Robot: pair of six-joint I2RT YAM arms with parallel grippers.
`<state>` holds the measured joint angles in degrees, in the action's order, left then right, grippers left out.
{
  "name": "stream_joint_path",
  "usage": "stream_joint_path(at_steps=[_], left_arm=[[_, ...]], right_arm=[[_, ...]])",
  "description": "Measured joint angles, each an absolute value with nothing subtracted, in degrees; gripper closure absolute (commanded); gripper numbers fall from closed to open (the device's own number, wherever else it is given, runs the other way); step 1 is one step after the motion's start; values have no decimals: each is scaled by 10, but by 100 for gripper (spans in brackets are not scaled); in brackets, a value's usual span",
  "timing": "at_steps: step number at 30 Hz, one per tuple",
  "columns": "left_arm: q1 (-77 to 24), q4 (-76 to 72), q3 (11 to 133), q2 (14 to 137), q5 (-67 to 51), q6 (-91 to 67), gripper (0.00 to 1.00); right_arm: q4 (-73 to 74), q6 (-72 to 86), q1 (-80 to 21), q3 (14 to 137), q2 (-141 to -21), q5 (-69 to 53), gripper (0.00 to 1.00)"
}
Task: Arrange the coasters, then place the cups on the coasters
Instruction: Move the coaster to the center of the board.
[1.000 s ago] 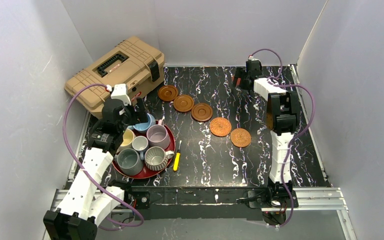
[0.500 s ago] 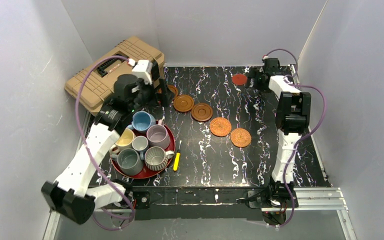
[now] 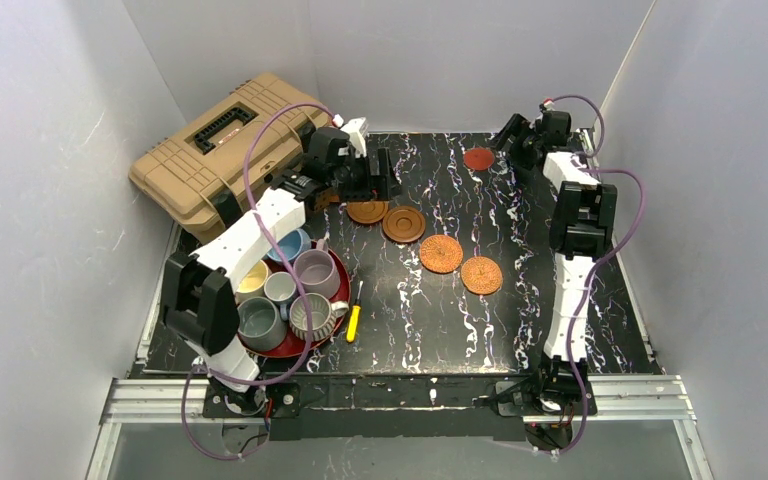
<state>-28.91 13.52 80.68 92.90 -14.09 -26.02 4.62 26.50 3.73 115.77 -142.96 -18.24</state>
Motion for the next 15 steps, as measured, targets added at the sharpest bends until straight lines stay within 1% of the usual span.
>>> stream_joint_path(at_steps=[7,15], left_arm=[[-291,111,851,988,-159,-267,15],[-291,100,857,1026,-168,-270,18]], right_arm=[[-42,355,37,1196,-1483,-244,6],[-40,353,29,1265,-1528,-276,5]])
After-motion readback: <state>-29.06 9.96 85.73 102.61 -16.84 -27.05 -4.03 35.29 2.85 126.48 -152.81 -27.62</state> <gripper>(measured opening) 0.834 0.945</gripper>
